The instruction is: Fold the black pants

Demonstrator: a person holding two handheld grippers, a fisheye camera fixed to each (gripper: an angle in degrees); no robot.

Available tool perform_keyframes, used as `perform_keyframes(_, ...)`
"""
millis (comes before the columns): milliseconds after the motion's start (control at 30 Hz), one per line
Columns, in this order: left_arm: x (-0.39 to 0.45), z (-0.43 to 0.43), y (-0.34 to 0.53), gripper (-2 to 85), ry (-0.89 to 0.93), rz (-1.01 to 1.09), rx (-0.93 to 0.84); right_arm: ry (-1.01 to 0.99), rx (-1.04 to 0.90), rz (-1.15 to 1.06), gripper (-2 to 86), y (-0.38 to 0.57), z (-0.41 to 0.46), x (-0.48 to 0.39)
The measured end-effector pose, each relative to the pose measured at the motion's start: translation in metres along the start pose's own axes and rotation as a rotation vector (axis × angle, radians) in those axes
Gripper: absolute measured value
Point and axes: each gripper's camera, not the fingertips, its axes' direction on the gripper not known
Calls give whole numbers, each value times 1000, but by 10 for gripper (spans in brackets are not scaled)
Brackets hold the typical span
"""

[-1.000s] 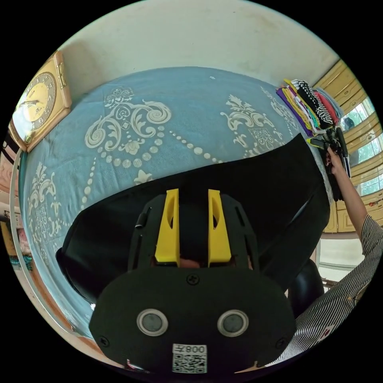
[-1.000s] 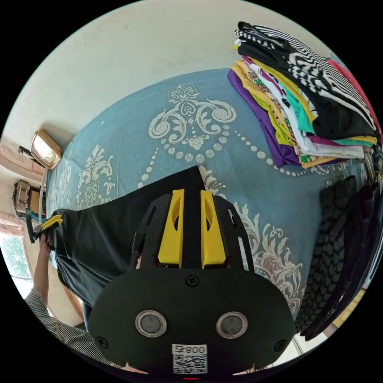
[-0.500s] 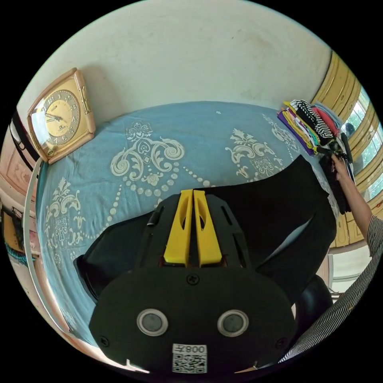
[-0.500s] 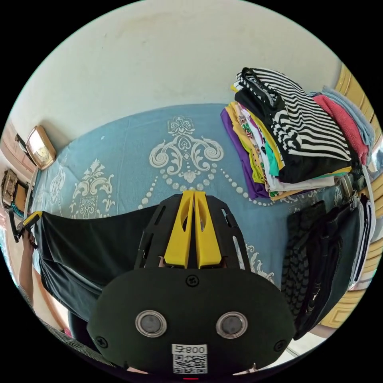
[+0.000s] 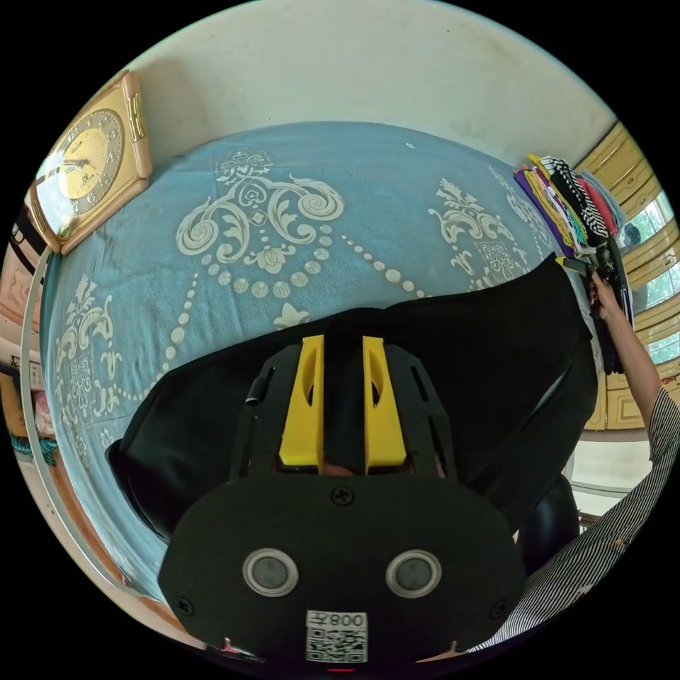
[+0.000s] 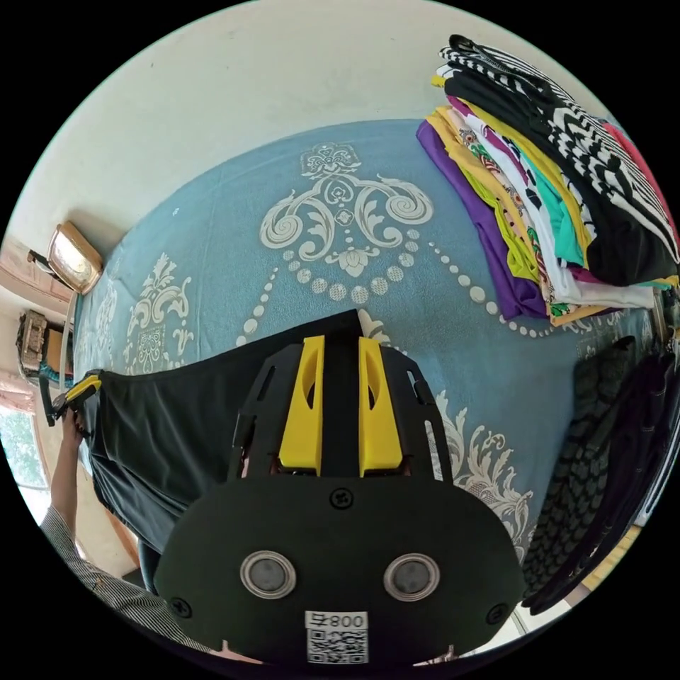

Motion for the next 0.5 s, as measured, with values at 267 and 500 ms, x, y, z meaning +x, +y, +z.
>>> perform_keyframes(267, 0, -5, 14, 9, -48, 35, 12, 171, -17, -80, 7, 3, 6, -34)
perform_keyframes(500, -15, -37, 36, 5, -11, 21, 174, 94, 187, -47, 1, 16, -46, -32)
